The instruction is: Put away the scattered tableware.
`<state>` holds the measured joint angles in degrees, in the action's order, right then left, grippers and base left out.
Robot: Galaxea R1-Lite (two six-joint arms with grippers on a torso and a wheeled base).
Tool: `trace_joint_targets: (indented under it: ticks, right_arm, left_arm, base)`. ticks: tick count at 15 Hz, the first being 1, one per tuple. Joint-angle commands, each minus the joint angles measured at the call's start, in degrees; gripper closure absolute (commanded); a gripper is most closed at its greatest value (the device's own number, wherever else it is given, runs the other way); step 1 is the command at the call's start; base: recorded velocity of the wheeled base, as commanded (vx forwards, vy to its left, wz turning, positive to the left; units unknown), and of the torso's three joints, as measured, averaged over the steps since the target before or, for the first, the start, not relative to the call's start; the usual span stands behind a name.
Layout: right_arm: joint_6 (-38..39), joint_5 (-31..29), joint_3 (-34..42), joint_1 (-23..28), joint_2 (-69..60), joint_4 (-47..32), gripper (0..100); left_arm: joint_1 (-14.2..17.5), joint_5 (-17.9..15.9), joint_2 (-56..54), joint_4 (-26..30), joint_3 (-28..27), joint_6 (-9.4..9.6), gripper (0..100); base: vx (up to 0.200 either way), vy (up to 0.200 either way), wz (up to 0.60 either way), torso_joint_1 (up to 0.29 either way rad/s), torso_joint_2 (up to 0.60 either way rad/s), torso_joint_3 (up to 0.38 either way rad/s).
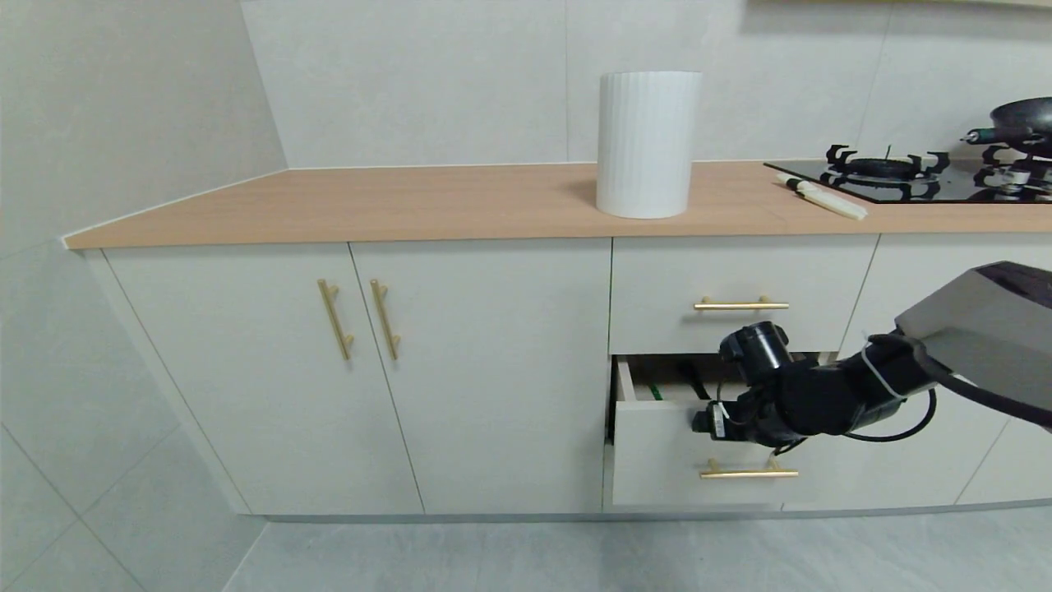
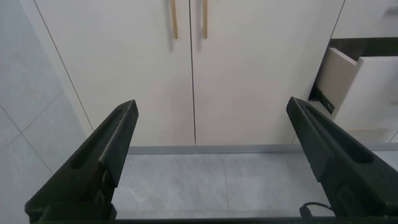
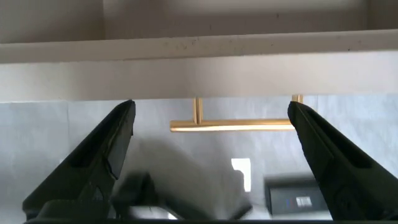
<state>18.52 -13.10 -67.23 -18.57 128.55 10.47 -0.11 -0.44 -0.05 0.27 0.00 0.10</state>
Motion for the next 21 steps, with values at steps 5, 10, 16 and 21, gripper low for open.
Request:
trace_joint_targets:
  ticks: [5, 10, 16, 21]
  right_arm:
    - [0.5, -4.3, 0.5, 0.1, 8.4, 13.3, 0]
    - [2.1, -6.3, -0.2, 1.5, 11.8, 24.7, 0]
    - [5.5, -7.6, -4.8, 3.5, 13.9, 24.7, 0]
    - [8.6, -11.5, -9.3, 5.6, 15.7, 24.7, 0]
  left_arm:
    - [-0.1, 0.0, 0.0, 0.0, 0.0, -0.01, 0]
    - [-0.1, 0.0, 0.0, 0.0, 0.0, -0.01, 0]
    - [-0.1, 0.0, 0.0, 0.0, 0.0, -0.01, 0]
    - [-0.1, 0.0, 0.0, 0.0, 0.0, -0.01, 0]
  base:
    - [0.0, 0.0, 0.0, 0.0, 0.0, 0.0]
    - [0.0, 0.0, 0.0, 0.0, 0.0, 0.0]
    - [0.0, 0.0, 0.0, 0.0, 0.0, 0.0]
    - [0.0, 0.0, 0.0, 0.0, 0.0, 0.0]
